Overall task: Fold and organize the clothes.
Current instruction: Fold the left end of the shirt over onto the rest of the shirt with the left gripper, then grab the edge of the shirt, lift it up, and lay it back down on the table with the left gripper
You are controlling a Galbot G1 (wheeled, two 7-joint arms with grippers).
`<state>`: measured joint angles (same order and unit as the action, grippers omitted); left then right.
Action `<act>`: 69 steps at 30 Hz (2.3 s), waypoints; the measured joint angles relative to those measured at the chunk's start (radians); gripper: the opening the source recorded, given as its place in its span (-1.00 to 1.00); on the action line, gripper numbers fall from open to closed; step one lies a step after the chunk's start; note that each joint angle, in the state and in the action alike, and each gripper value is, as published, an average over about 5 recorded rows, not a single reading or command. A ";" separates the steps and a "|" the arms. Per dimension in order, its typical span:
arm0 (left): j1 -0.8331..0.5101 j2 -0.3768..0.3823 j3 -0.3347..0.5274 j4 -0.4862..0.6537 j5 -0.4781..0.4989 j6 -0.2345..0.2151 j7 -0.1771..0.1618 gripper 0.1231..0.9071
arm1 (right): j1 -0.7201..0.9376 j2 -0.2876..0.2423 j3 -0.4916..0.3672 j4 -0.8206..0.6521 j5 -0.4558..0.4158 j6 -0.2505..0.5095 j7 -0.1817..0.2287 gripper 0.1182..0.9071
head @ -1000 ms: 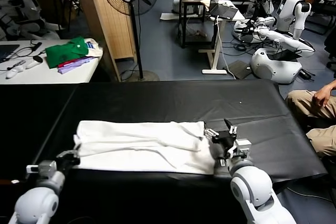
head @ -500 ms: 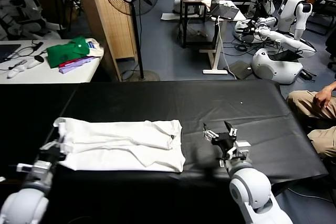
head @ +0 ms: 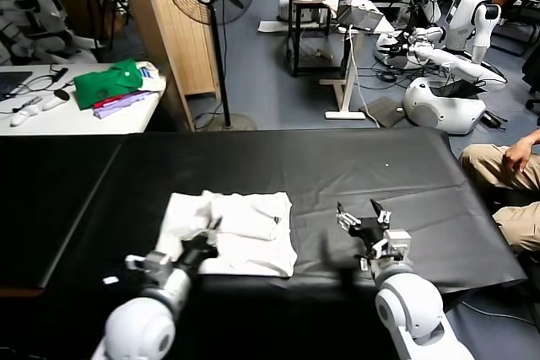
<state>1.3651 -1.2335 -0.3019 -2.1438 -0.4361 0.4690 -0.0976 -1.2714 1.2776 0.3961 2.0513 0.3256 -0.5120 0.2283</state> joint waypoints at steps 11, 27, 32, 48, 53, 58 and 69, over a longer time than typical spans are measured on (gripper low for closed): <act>-0.054 -0.095 0.101 0.062 0.071 -0.037 0.009 -0.95 | 0.007 0.005 -0.012 -0.009 -0.008 0.006 -0.015 0.72; -0.021 -0.204 0.152 0.056 0.112 -0.066 0.031 0.57 | 0.093 -0.022 -0.093 -0.066 -0.007 0.045 -0.110 0.72; -0.003 -0.154 0.079 0.035 0.180 -0.109 0.042 0.72 | 0.163 -0.031 -0.181 -0.104 -0.009 0.062 -0.186 0.72; 0.063 -0.044 -0.110 0.031 0.208 -0.121 0.037 0.72 | 0.342 -0.002 -0.506 -0.278 -0.316 0.004 -0.199 0.72; 0.075 -0.045 -0.128 0.034 0.205 -0.122 0.037 0.72 | 0.329 0.008 -0.497 -0.289 -0.384 -0.002 -0.157 0.72; 0.087 -0.047 -0.146 0.034 0.202 -0.129 0.038 0.72 | 0.294 0.015 -0.434 -0.257 -0.433 -0.004 -0.100 0.72; 0.079 -0.024 -0.224 0.081 0.052 -0.139 0.060 0.72 | 0.168 0.010 -0.212 -0.148 -0.400 0.071 -0.059 0.72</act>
<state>1.4443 -1.2571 -0.5261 -2.0632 -0.3845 0.3302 -0.0381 -1.1034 1.2876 0.1836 1.9029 -0.0740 -0.4406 0.1694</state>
